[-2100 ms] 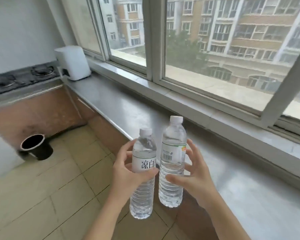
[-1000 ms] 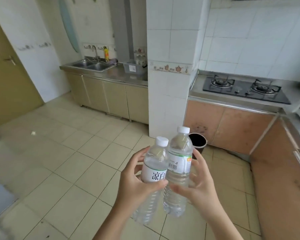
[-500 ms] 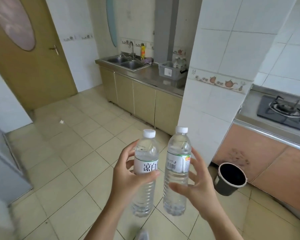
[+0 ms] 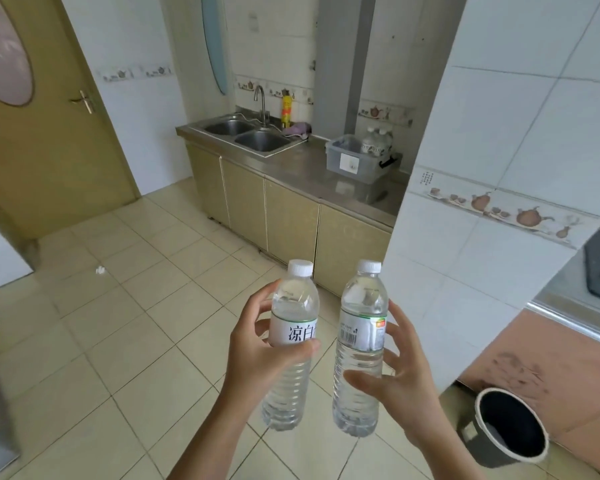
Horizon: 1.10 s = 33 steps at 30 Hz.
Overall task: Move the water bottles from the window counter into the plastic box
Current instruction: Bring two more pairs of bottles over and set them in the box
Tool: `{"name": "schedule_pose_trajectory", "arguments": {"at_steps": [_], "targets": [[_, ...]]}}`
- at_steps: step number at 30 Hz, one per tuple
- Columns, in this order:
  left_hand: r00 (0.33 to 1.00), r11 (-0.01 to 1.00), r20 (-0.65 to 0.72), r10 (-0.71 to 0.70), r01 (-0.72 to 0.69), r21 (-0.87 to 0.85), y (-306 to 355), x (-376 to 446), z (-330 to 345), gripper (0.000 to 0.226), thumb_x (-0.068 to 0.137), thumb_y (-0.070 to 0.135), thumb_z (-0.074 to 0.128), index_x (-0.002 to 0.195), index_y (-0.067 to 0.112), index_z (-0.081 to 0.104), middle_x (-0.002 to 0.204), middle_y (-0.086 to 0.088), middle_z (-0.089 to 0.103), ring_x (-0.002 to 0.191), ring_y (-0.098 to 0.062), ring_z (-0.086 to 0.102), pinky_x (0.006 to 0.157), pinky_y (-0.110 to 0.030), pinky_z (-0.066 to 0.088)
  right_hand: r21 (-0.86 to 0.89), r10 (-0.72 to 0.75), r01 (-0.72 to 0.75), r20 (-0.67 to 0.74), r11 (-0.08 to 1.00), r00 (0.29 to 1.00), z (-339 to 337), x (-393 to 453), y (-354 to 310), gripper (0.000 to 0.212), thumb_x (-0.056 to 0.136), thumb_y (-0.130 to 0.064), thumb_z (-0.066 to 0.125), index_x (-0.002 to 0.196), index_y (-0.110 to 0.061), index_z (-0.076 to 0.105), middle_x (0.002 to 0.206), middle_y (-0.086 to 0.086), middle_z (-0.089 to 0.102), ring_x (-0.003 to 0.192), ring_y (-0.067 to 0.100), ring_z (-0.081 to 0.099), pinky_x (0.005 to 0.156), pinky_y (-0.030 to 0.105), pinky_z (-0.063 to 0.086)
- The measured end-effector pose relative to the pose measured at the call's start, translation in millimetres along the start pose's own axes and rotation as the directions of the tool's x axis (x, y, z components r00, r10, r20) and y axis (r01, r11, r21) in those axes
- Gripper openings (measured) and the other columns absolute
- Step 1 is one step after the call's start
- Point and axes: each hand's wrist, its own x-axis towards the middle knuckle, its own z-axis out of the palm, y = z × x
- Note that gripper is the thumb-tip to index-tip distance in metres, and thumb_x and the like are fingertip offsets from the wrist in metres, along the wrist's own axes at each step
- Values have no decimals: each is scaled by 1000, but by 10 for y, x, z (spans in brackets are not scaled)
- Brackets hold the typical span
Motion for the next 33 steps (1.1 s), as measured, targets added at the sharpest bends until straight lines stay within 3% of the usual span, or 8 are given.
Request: {"name": "schedule_pose_trajectory", "arguments": {"at_steps": [5, 10, 14, 21, 25, 33], "targets": [[999, 1000, -29, -17, 18, 12, -239, 1127, 132, 86, 49, 17, 93, 117, 55, 56, 115, 16, 64, 96, -2, 66, 65, -18, 54, 10, -29, 29, 8, 1000, 1000, 132, 1183, 140, 104, 58, 5, 86, 123, -62, 42, 121, -24, 59, 117, 15, 59, 94, 49, 52], [999, 999, -41, -26, 28, 43, -384, 2289, 339, 86, 49, 18, 92, 114, 60, 55, 114, 19, 64, 99, -5, 66, 67, -19, 56, 32, -57, 56, 47, 998, 997, 229, 2478, 240, 103, 58, 8, 85, 125, -57, 43, 124, -20, 60, 114, 13, 61, 87, 35, 55], [999, 998, -31, -40, 42, 54, -399, 3191, 442, 87, 45, 24, 91, 116, 58, 54, 115, 19, 64, 100, -6, 66, 67, -21, 57, 36, -66, 64, 63, 997, 996, 281, 3423, 191, 103, 56, 4, 87, 130, -53, 42, 126, -14, 59, 115, 17, 61, 94, 47, 52], [999, 999, -12, -34, 34, 16, -537, 4682, 537, 87, 42, 32, 90, 118, 55, 55, 113, 25, 66, 100, -3, 65, 68, -22, 57, 12, -26, 26, 30, 1000, 999, 406, 4861, 265, 107, 53, 0, 91, 132, -53, 40, 127, -18, 57, 117, 16, 59, 97, 49, 50], [999, 1000, 43, -11, 10, 13, -720, 5570, 609, 86, 46, 23, 92, 121, 47, 57, 115, 23, 66, 101, -2, 65, 71, -21, 56, -16, -46, 46, -15, 999, 999, 527, 5644, 358, 107, 54, 3, 90, 134, -49, 41, 129, -18, 55, 119, 13, 57, 94, 37, 52], [962, 1000, 272, 18, -21, 7, -868, 7517, 958, 86, 51, 9, 95, 118, 49, 58, 112, 21, 64, 94, -1, 66, 70, -21, 56, -42, -41, 33, -207, 999, 978, 637, 7064, 365, 107, 55, 5, 88, 136, -45, 40, 132, -17, 54, 120, 6, 54, 89, 33, 53]]}}
